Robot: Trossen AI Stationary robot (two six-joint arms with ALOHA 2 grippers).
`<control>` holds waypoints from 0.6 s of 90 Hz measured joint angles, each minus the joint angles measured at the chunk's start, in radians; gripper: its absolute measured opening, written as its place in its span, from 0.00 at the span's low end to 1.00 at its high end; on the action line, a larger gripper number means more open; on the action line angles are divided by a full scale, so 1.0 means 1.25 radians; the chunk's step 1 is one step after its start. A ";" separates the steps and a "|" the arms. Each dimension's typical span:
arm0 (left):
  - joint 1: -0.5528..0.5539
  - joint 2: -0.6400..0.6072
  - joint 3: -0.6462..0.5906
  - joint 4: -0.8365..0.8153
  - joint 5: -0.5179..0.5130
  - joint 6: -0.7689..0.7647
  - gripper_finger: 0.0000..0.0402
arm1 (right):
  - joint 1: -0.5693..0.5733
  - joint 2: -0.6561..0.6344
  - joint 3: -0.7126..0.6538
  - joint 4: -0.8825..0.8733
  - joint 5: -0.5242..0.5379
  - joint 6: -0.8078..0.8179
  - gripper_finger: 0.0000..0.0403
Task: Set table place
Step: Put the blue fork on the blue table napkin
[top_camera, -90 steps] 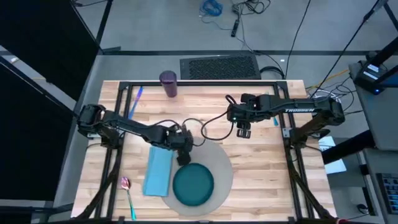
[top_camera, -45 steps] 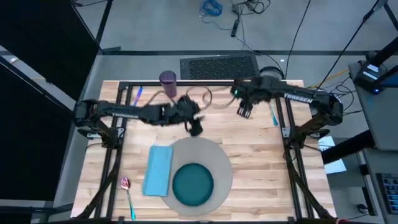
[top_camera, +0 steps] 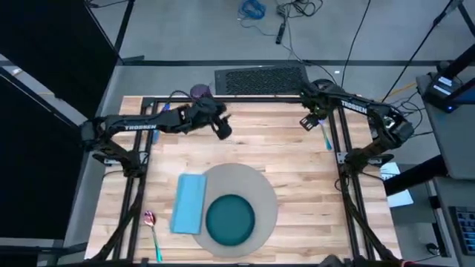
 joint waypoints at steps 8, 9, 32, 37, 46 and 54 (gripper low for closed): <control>0.025 -0.025 -0.045 0.056 0.048 0.000 0.43 | -0.030 0.000 -0.022 0.019 -0.034 -0.023 0.41; 0.028 -0.029 -0.052 0.065 0.055 -0.001 0.43 | -0.030 0.000 -0.022 0.020 -0.038 -0.024 0.41; 0.053 -0.072 -0.156 0.162 0.156 0.003 0.43 | -0.029 0.000 -0.022 0.050 -0.041 0.006 0.41; 0.053 -0.071 -0.152 0.165 0.155 0.020 0.43 | -0.029 0.000 -0.022 0.058 -0.036 0.030 0.41; 0.055 -0.072 -0.137 0.174 0.155 0.038 0.43 | -0.022 0.000 -0.022 0.067 -0.024 0.101 0.41; 0.054 -0.076 -0.127 0.176 0.155 0.049 0.43 | 0.006 0.000 -0.022 0.025 -0.004 0.198 0.41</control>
